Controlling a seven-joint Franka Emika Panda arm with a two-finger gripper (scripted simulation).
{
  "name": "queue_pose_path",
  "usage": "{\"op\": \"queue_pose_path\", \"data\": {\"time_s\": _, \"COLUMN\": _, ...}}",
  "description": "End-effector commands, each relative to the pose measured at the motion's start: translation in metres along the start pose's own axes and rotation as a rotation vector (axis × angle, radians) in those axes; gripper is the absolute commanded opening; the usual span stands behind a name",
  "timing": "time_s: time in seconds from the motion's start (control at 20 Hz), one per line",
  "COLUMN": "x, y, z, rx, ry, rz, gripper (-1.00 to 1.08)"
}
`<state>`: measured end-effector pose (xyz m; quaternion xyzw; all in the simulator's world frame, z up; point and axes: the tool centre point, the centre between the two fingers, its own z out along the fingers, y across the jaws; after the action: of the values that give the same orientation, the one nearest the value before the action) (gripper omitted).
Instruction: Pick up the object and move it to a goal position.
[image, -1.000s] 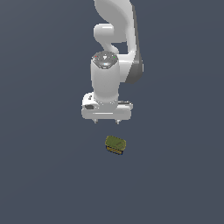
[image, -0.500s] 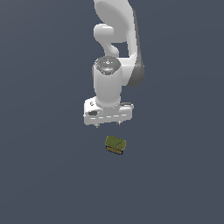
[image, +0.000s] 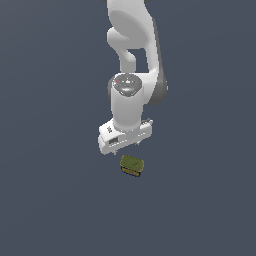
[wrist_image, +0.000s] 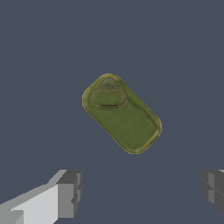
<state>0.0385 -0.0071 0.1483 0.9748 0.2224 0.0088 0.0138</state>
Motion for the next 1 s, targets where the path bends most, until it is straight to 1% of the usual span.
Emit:
{"op": "queue_pose_path", "data": {"time_s": 0.0, "x": 0.005, "y": -0.001, "z": 0.004, "rx": 0.002, "ry": -0.002, "rz": -0.076, "gripper": 1.00}}
{"op": "queue_pose_path", "data": {"time_s": 0.75, "x": 0.030, "y": -0.005, "z": 0.027, "rx": 0.020, "ry": -0.006, "rz": -0.516, "gripper": 1.00}}
{"op": "queue_pose_path", "data": {"time_s": 0.95, "x": 0.036, "y": -0.006, "z": 0.032, "rx": 0.025, "ry": -0.004, "rz": -0.617, "gripper": 1.00}}
